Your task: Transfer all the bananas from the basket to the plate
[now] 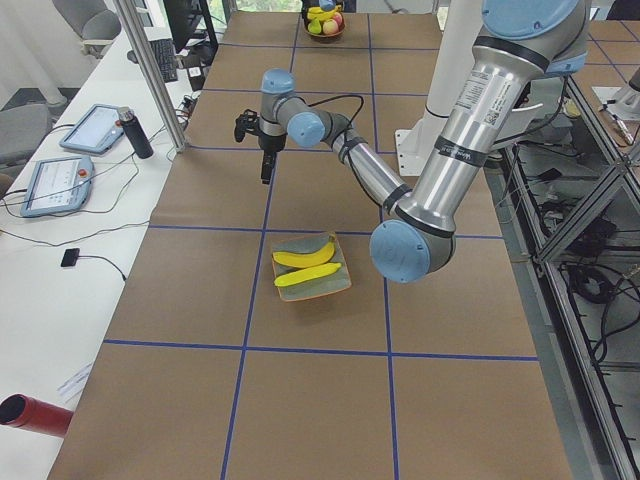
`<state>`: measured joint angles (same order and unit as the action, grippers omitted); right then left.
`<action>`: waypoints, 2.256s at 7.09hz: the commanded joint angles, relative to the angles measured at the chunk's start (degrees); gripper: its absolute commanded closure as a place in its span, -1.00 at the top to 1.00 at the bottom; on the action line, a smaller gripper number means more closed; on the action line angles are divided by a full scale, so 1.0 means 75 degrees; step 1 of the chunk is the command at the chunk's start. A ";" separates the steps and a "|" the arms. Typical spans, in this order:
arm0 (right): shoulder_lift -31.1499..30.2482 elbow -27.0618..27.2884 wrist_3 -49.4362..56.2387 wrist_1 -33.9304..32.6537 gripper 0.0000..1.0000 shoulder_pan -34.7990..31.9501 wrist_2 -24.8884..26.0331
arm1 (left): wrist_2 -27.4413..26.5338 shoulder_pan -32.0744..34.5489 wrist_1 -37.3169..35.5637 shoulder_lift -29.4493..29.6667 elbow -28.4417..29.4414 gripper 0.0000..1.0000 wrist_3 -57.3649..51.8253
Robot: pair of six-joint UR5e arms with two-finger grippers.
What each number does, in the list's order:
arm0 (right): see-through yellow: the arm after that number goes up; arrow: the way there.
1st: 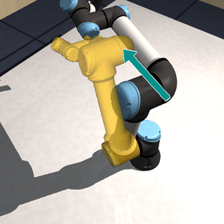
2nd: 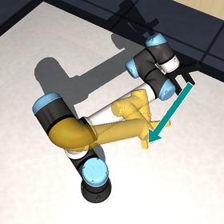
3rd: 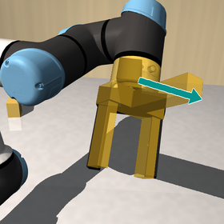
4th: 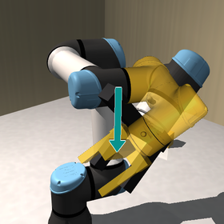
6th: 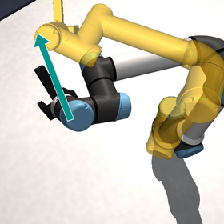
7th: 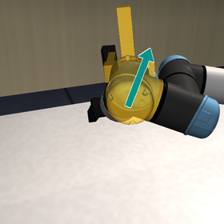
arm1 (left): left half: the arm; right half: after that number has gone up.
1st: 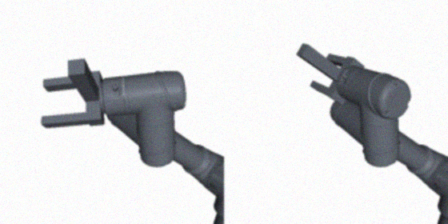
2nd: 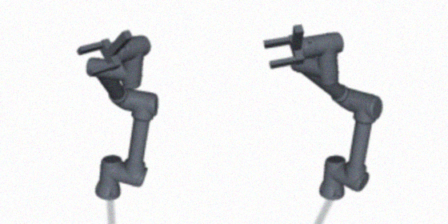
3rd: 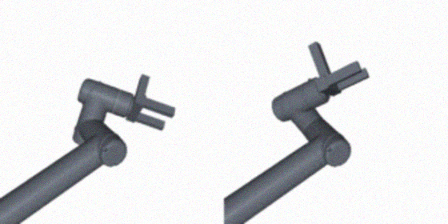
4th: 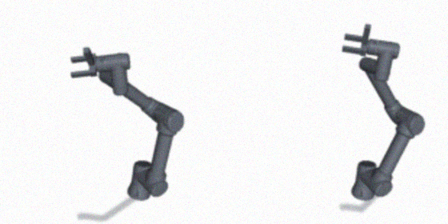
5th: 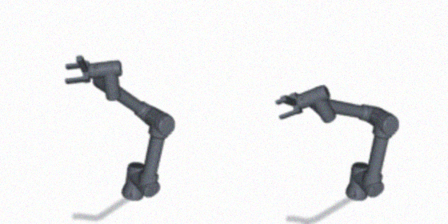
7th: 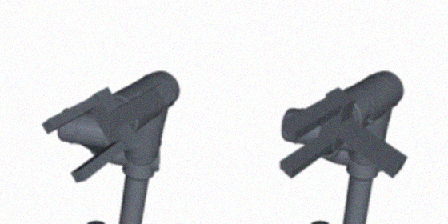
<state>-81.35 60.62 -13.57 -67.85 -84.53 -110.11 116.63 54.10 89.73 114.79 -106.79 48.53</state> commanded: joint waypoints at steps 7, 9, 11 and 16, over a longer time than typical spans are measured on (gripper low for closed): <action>0.0043 0.0621 0.0062 -0.0092 -1.00 -0.0073 -0.0083 | 0.0000 -0.0007 -0.0010 -0.0012 -0.0140 1.00 -0.0002; 0.0460 0.1942 0.0133 -0.2061 -1.00 -0.0482 -0.0398 | 0.0047 -0.0007 0.0001 -0.0012 -0.0140 1.00 0.0010; 0.1736 0.2638 0.0005 -0.4326 -1.00 -0.0519 -0.0949 | 0.0549 -0.0018 0.0350 -0.0001 -0.0117 1.00 0.0289; 0.2421 0.4582 -0.3854 -0.4851 -1.00 0.1388 -0.2496 | 0.0516 -0.1528 0.5333 0.0011 0.0409 1.00 0.5354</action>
<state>-63.76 90.94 -34.19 -104.16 -77.67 -126.88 120.65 45.18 119.25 114.79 -105.19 78.34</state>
